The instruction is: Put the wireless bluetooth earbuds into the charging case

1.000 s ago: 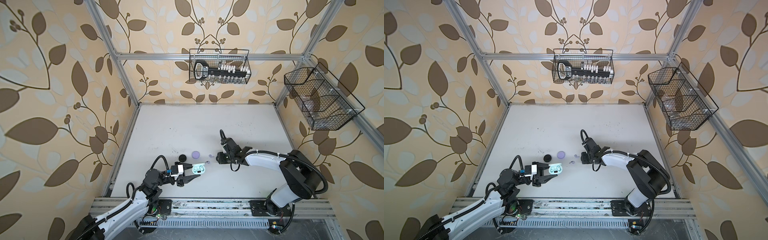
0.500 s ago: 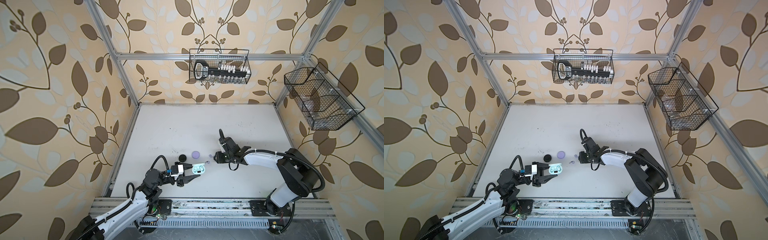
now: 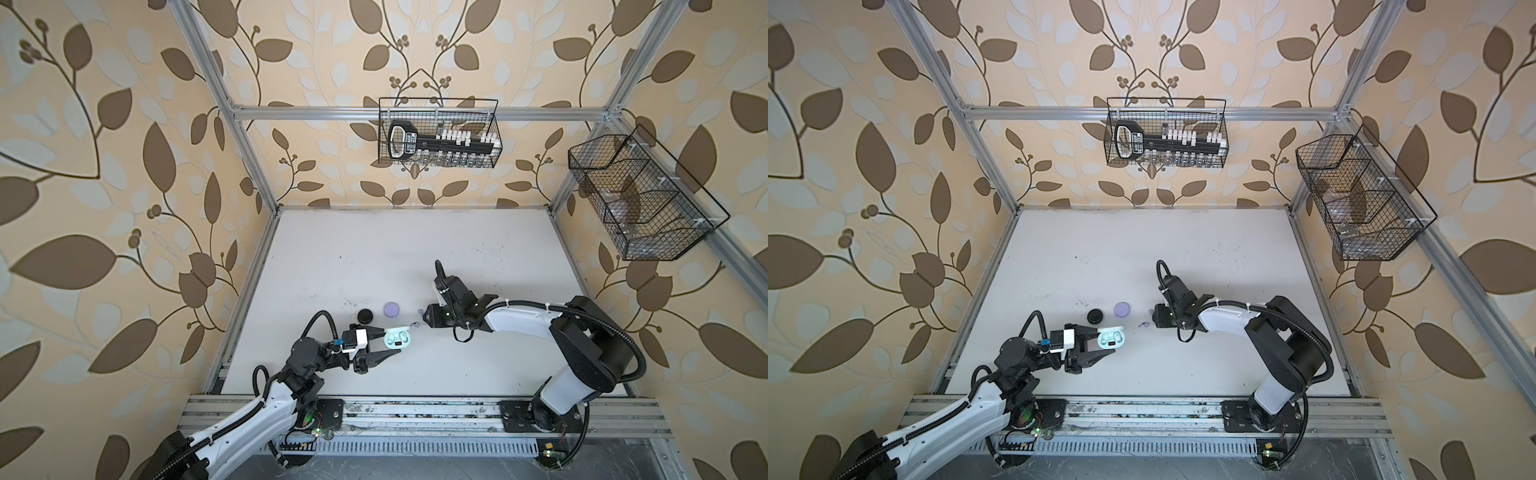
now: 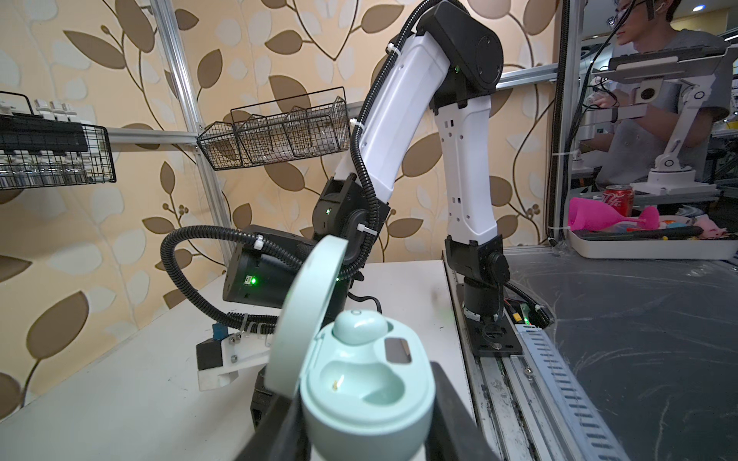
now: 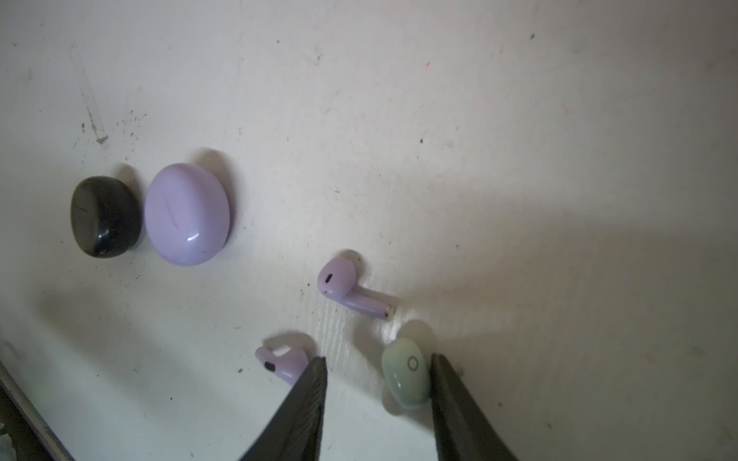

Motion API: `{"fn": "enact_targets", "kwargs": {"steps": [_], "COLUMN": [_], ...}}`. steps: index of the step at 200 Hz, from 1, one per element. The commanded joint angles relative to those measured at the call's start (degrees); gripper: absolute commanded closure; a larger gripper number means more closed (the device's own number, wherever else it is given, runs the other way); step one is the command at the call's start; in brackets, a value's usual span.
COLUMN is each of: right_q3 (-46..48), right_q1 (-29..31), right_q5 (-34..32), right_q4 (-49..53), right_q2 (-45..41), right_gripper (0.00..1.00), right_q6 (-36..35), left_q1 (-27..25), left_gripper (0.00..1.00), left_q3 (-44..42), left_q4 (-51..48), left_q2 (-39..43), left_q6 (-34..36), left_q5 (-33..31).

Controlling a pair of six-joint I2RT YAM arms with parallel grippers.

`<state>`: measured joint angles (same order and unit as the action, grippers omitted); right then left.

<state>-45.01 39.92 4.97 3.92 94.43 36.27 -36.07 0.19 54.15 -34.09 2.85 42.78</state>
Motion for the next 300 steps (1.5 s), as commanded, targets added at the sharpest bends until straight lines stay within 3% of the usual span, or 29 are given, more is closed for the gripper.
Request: {"fn": "enact_targets", "kwargs": {"steps": [1,72,179,300], "right_q3": [-0.19,-0.86,2.38,-0.55], "right_q1": [0.64,1.64,7.19,12.43], "right_q5": [0.42,-0.59,-3.44,-17.74], "right_q4": [-1.18,-0.89,-2.48,4.44], "right_q2": [1.58,3.04,-2.73,-3.78], "right_gripper": [0.57,0.60,0.69,0.68], "right_q6": [1.46,1.51,4.57,0.63], "left_q1": [-0.58,-0.67,-0.67,-0.66], "left_gripper": [1.00,1.00,1.00,1.00], "left_q3": [0.21,0.32,0.19,0.17], "left_q4": [2.39,2.63,2.20,1.86], "left_q2": [0.34,-0.01,0.60,1.30], "left_q6": [0.65,0.58,0.59,0.49], "left_q5": [-0.69,-0.60,-0.68,-0.69]}}
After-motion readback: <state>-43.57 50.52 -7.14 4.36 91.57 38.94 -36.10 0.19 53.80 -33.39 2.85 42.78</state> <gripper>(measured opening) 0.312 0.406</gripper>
